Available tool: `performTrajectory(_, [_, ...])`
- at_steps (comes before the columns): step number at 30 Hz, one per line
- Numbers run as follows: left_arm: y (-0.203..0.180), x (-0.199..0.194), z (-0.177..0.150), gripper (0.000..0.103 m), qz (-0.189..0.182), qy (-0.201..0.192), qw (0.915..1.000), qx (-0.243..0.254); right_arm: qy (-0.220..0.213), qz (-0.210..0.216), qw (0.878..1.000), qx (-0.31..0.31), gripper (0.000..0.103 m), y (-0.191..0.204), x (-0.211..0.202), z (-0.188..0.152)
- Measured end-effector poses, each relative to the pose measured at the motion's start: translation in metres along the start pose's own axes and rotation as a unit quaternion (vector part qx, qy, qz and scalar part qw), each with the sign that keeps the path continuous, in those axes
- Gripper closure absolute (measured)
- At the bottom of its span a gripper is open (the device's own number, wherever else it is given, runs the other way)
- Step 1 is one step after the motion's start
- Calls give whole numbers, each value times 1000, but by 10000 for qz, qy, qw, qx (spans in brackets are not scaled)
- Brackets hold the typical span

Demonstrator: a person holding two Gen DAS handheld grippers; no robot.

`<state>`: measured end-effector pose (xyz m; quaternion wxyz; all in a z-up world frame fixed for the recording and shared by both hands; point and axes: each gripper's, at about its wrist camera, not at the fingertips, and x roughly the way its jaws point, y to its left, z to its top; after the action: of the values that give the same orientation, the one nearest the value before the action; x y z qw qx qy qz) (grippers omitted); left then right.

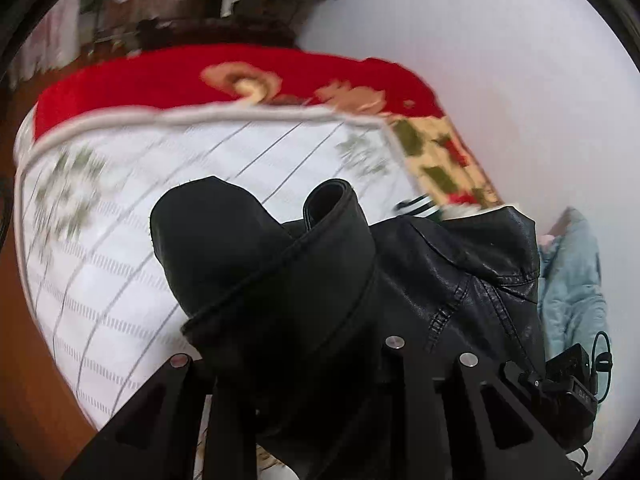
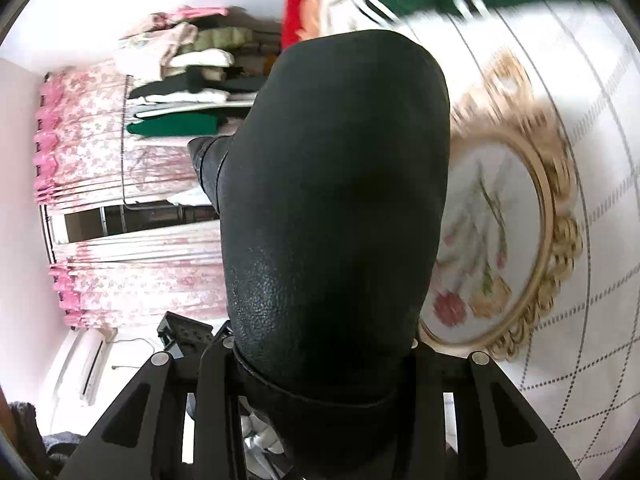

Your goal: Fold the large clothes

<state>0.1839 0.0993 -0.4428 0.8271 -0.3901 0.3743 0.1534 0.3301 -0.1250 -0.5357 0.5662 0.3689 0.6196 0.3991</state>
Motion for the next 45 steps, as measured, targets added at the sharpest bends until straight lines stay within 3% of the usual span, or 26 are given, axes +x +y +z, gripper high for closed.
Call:
performTrajectory(8, [-122,12,88,82,-663,-323,9952,649,-860,259,9952,-398,63,89,-77,87])
performTrajectory(12, [-196,53,115,82,-1008,-438,9905,825,-1218,353,9907,-492,63,103,-128,143])
performTrajectory(16, [-256,107,126,82,-1351,-485,9861,840,-1427,436,9876,-494,63,95,-192,219])
performTrajectory(20, [-292,176,121,82,-1521,-340,9847,780,-1452,446,9872,-487,63,61,-242,301])
performTrajectory(24, [-302,256,101,82,-1265,148,9866,1021,-1252,518,9908,64,63,-34,-262,374])
performTrajectory(25, [-301,268,96,81,-1196,263,9864,1101,-1167,507,9916,246,63,-60,-261,385])
performTrajectory(27, [-296,288,89,68,-1066,435,9851,1278,-1126,434,9914,504,59,-100,-256,389])
performTrajectory(30, [-295,284,84,58,-1005,483,9821,1520,-1179,484,9898,639,50,-123,-255,388])
performTrajectory(32, [-298,276,84,54,-889,529,9788,1769,-1197,240,9913,498,44,-119,-251,380])
performTrajectory(34, [-302,266,83,38,-704,558,9746,2050,-1208,-229,9915,422,39,-104,-249,377])
performTrajectory(36, [-306,266,83,0,-455,547,9707,2297,-1326,-818,9872,328,32,-87,-248,371])
performTrajectory(38, [-306,256,83,0,-223,493,9651,2562,-1441,-1492,9779,245,19,-73,-246,365])
performTrajectory(40, [-307,243,86,0,-19,420,9594,2790,-1627,-2548,9532,45,13,-48,-242,354])
performTrajectory(42, [-308,233,87,0,189,342,9528,3012,-1865,-3178,9296,-41,9,-30,-241,341])
performTrajectory(45, [-315,212,89,0,621,297,9366,3437,-2132,-4223,8807,-225,0,-2,-232,311])
